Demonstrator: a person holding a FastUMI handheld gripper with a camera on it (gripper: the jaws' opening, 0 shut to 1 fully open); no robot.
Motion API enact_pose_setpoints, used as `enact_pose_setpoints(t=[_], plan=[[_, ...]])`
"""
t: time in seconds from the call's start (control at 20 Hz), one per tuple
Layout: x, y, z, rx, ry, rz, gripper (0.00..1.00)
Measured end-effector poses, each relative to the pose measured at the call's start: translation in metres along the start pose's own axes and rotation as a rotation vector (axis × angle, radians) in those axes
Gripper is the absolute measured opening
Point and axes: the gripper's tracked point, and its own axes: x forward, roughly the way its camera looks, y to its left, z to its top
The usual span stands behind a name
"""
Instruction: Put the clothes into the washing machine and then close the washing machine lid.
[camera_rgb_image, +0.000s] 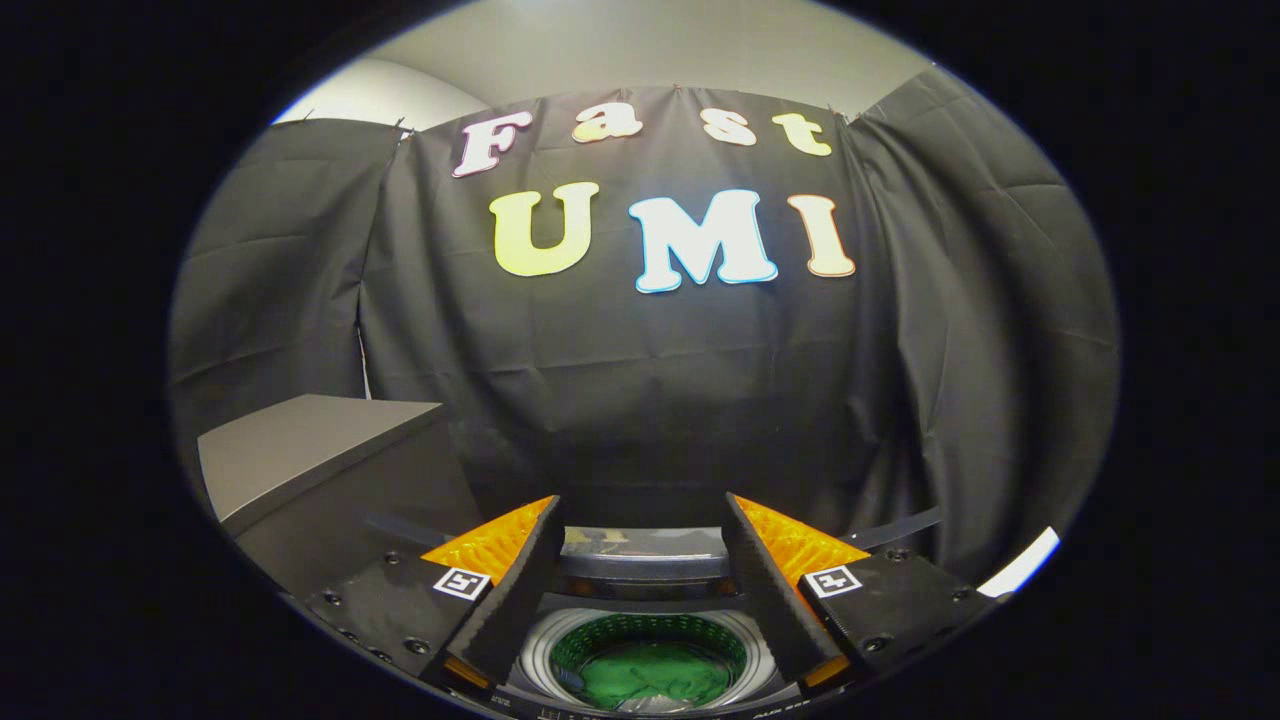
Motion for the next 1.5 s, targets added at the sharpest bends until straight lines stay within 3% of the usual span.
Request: enact_pose_setpoints(t=[0.55, 0.8, 1.2, 1.5], plan=[[-0.027, 0.003, -0.035, 0.001, 0.054, 0.018, 0.98], [-0.044, 0.005, -0.019, -0.012, 0.021, 0.022, 0.98], [-0.129, 0.028, 0.041, -0.033, -0.121, -0.005, 0.98], [-0.198, 0.040, 0.056, -0.041, -0.177, -0.049, 0.98]])
